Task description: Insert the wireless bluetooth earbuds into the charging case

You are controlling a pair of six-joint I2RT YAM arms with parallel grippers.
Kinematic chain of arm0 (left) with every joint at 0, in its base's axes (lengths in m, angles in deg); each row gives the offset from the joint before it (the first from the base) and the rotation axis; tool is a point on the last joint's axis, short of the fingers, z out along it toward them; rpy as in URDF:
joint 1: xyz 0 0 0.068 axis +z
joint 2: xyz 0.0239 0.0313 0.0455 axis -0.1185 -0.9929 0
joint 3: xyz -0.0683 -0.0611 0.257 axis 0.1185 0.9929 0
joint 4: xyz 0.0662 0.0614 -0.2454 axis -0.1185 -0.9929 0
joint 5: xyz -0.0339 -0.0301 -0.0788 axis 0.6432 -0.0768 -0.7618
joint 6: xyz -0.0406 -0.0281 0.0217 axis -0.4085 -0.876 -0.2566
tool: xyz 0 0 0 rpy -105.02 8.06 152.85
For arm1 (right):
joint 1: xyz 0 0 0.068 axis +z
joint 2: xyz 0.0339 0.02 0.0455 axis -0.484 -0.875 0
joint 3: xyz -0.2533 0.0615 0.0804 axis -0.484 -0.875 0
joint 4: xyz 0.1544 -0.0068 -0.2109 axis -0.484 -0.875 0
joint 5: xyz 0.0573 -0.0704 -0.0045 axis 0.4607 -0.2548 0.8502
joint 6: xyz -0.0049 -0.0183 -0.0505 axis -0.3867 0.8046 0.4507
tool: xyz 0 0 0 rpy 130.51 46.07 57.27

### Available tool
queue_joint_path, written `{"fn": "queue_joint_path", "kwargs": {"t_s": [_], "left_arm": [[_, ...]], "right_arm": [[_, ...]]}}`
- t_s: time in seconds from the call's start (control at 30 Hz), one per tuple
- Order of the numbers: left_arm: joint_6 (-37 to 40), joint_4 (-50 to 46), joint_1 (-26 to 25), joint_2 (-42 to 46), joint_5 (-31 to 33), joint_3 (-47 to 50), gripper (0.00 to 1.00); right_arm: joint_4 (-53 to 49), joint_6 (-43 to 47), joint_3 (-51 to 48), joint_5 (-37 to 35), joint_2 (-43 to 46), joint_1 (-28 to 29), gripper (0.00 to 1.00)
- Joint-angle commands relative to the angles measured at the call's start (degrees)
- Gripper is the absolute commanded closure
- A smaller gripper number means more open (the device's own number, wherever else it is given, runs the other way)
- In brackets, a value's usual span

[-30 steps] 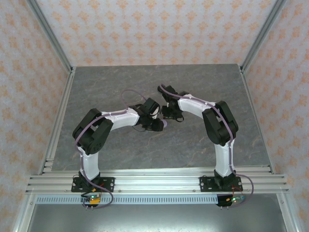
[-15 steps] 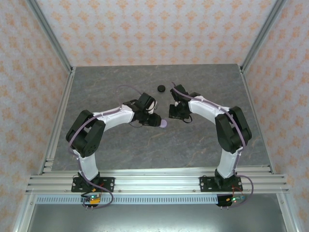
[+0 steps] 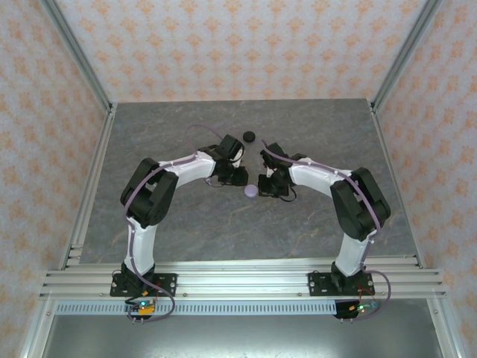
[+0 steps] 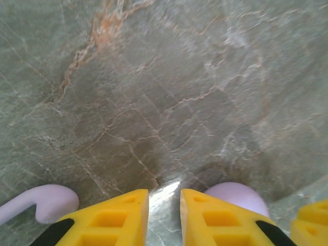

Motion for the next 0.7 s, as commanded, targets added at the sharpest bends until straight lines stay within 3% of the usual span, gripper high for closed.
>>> {"fn": "queue_joint_path", "kwargs": {"t_s": [0.0, 0.27, 0.67], "left_arm": [[1.2, -3.0, 0.1, -1.1, 0.8, -2.7, 0.77], [1.3, -3.3, -0.5, -2.0, -0.1, -2.3, 0.78], [0.4, -1.5, -2.4, 3.2, -0.1, 5.2, 0.77]], "right_arm": [[1.4, -0.7, 0.0, 0.4, -0.4, 0.3, 0.83], [1.8, -1.2, 1.3, -0.9, -2.6, 0.5, 0.84], [0.6, -1.0, 5.0, -3.4, -5.6, 0.4, 0.84]]}}
